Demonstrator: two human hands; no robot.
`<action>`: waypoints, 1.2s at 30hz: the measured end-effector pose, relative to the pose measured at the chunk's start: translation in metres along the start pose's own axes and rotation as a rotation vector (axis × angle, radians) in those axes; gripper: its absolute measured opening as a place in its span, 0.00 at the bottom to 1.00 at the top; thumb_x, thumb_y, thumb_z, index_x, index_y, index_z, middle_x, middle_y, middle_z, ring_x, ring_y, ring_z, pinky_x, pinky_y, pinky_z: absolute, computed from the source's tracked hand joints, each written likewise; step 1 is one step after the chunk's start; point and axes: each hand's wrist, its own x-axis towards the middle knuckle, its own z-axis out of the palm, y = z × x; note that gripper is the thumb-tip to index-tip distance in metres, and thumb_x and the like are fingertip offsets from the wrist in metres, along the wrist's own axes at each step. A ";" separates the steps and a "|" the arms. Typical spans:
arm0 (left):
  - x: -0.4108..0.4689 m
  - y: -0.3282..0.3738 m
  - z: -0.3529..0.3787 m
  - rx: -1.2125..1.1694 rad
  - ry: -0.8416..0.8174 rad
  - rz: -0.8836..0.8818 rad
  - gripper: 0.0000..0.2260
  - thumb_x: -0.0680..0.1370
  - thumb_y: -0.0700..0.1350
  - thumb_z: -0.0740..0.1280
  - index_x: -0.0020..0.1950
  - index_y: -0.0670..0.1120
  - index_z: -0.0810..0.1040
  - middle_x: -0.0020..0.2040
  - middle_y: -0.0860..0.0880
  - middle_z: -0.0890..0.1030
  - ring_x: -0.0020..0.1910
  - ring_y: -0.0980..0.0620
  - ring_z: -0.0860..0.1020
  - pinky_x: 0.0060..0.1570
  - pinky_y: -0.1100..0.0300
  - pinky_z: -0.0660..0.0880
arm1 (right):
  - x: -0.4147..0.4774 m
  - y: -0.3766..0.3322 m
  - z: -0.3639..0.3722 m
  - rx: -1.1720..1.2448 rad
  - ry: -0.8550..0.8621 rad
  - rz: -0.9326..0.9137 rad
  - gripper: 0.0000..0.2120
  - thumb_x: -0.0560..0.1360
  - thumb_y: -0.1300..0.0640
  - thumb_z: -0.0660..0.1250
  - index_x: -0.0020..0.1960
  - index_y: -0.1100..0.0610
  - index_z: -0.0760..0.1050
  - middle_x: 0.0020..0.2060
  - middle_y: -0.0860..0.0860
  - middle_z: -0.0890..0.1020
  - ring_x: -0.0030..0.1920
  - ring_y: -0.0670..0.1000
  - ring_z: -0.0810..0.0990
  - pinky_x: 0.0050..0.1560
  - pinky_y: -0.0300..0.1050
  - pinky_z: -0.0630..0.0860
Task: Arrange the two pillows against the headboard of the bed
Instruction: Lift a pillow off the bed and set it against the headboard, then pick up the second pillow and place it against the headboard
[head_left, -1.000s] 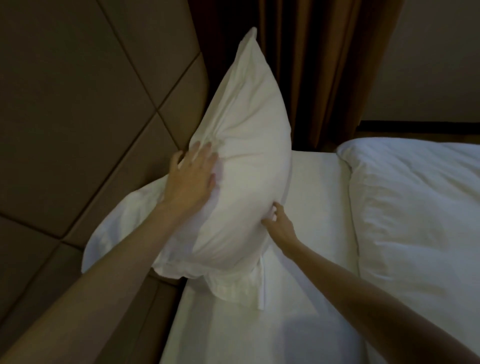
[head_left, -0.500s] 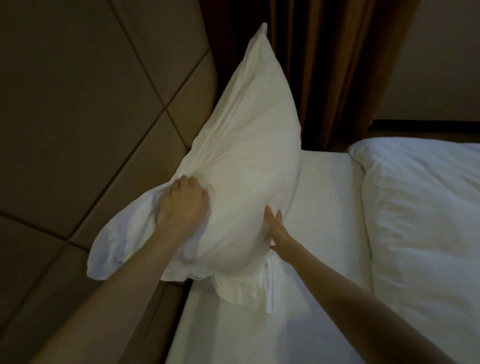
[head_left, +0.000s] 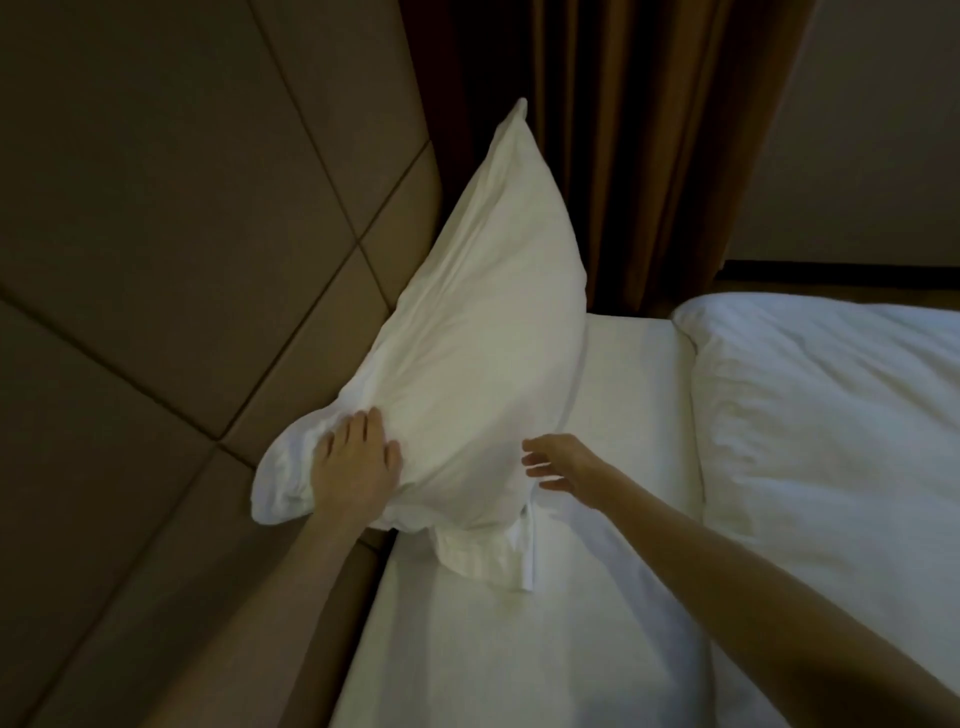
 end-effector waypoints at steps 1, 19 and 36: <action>-0.001 -0.001 -0.003 -0.001 -0.007 -0.006 0.20 0.79 0.48 0.58 0.66 0.39 0.72 0.63 0.38 0.78 0.61 0.41 0.77 0.61 0.49 0.71 | -0.005 -0.005 -0.001 0.003 -0.003 -0.005 0.11 0.76 0.56 0.64 0.55 0.61 0.77 0.52 0.57 0.78 0.51 0.55 0.77 0.56 0.50 0.73; -0.138 0.044 -0.131 -1.167 -0.032 -0.267 0.16 0.78 0.46 0.58 0.59 0.45 0.80 0.61 0.45 0.80 0.61 0.44 0.76 0.63 0.51 0.72 | -0.232 0.007 -0.013 0.040 0.110 -0.186 0.10 0.76 0.56 0.62 0.52 0.59 0.79 0.51 0.58 0.81 0.50 0.56 0.79 0.49 0.46 0.74; -0.313 0.143 -0.159 -1.620 -0.237 -0.270 0.09 0.79 0.42 0.62 0.55 0.41 0.77 0.52 0.44 0.81 0.53 0.46 0.79 0.55 0.54 0.73 | -0.415 0.116 -0.094 0.125 0.168 -0.313 0.07 0.76 0.56 0.62 0.48 0.56 0.77 0.52 0.57 0.82 0.53 0.57 0.80 0.58 0.50 0.73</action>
